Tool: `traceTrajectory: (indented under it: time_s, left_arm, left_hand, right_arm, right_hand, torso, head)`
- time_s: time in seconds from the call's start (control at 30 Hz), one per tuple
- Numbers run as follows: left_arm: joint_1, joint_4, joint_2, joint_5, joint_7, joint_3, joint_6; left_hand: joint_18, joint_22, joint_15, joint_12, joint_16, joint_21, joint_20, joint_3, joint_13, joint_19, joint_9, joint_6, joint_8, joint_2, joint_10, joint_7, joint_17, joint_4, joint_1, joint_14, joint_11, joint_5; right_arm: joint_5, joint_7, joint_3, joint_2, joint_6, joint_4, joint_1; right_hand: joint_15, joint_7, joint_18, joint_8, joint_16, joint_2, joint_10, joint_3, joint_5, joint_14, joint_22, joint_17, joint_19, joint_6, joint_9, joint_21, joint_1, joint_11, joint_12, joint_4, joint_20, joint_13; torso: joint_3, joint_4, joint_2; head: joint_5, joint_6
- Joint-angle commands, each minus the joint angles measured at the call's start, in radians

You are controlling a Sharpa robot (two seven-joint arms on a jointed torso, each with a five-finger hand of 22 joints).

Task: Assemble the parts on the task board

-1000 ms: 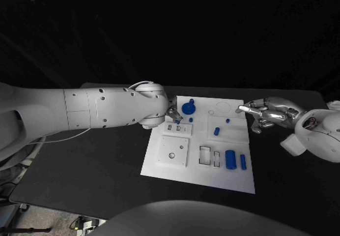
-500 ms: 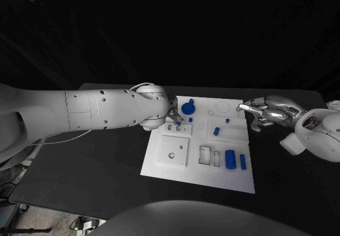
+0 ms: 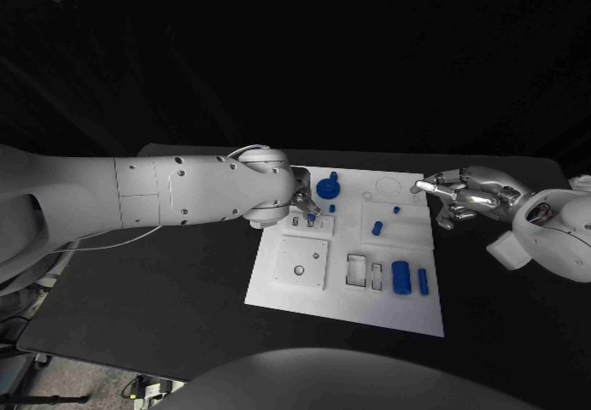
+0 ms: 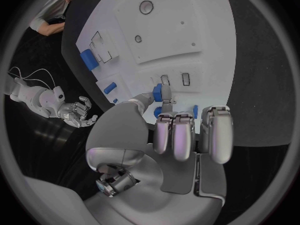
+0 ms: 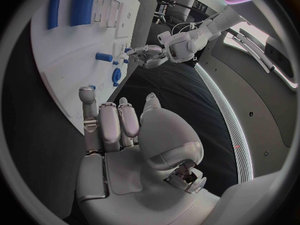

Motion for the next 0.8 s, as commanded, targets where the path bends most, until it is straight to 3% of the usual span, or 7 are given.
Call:
traceTrajectory:
  time_s: [0.03, 0.8]
  left_arm:
    - [0.000, 0.001, 0.001, 0.011, -0.144, 0.000, 0.026]
    - [-0.011, -0.006, 0.004, 0.010, -0.137, 0.000, 0.030]
  left_hand:
    - [0.002, 0.177, -0.007, 0.002, 0.002, -0.006, -0.003, 0.000, 0.263, 0.042, 0.001, 0.001, -0.003, -0.001, 0.104, -0.001, 0.263, 0.005, -0.010, 0.105, -0.005, -0.002]
    - [0.004, 0.171, -0.006, 0.002, 0.002, -0.011, -0.003, 0.003, 0.263, 0.038, 0.002, -0.002, -0.007, -0.001, 0.104, -0.001, 0.263, 0.011, -0.010, 0.105, -0.004, 0.000]
  right_arm:
    - [-0.001, 0.005, 0.000, 0.001, 0.009, 0.000, -0.001]
    - [-0.001, -0.004, 0.000, -0.004, 0.018, 0.002, -0.001]
  right_hand:
    - [-0.001, 0.000, 0.015, -0.003, -0.004, 0.001, -0.006, 0.001, 0.005, -0.006, 0.064, 0.052, -0.008, -0.006, 0.000, -0.005, 0.007, -0.001, -0.005, -0.006, 0.000, 0.027]
    - [0.000, 0.001, 0.017, -0.001, -0.010, 0.001, -0.016, 0.001, 0.005, -0.015, 0.062, 0.045, -0.017, -0.005, 0.000, -0.014, 0.006, 0.000, -0.012, -0.004, 0.001, 0.019]
  torso:
    - [-0.0002, 0.0003, 0.000]
    - [0.0000, 0.0001, 0.000]
  head:
    - [0.001, 0.000]
    - [0.002, 0.000]
